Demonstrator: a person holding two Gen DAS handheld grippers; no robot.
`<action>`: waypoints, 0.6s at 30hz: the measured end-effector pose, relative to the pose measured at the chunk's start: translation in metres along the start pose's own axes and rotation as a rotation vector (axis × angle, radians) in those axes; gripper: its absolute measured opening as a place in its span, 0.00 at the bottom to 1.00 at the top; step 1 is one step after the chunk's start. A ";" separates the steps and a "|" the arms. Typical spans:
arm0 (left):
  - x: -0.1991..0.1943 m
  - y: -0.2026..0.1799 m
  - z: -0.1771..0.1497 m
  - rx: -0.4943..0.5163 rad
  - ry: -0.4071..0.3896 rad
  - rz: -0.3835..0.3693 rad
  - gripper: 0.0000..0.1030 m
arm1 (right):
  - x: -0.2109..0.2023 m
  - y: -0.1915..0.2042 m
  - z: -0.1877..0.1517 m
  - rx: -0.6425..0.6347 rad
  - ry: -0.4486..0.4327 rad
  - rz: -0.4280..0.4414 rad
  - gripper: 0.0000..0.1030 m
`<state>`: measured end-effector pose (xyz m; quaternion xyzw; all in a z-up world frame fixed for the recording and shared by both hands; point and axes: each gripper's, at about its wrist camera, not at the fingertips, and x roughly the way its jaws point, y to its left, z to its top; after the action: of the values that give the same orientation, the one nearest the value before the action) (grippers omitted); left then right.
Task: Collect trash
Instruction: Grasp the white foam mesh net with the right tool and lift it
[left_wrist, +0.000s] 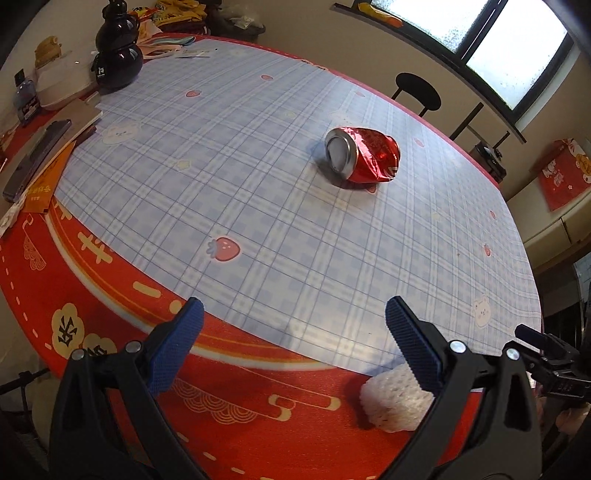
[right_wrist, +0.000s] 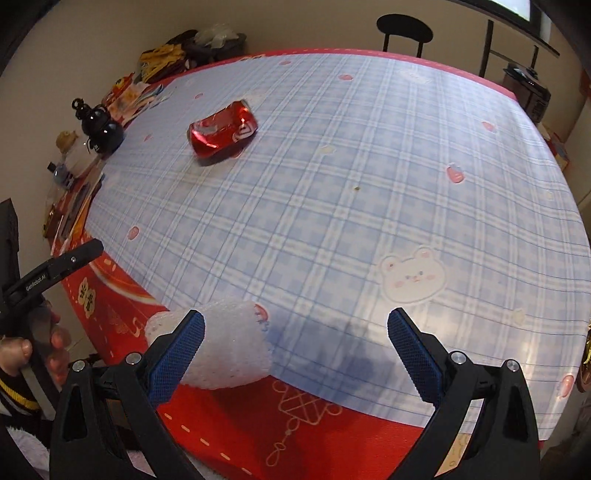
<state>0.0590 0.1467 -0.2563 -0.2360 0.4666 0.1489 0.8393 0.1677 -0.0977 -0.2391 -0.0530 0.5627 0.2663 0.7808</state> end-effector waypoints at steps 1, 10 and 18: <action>0.001 0.005 0.001 0.001 0.003 -0.001 0.94 | 0.005 0.005 -0.001 0.002 0.012 0.002 0.95; 0.018 0.034 0.010 0.035 0.030 -0.014 0.94 | 0.027 0.027 -0.022 0.152 0.066 0.070 0.95; 0.039 0.035 0.007 0.101 0.079 -0.053 0.94 | 0.041 0.041 -0.048 0.237 0.106 0.042 0.95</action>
<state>0.0679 0.1814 -0.2951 -0.2116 0.4999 0.0934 0.8346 0.1162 -0.0664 -0.2844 0.0375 0.6315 0.2108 0.7452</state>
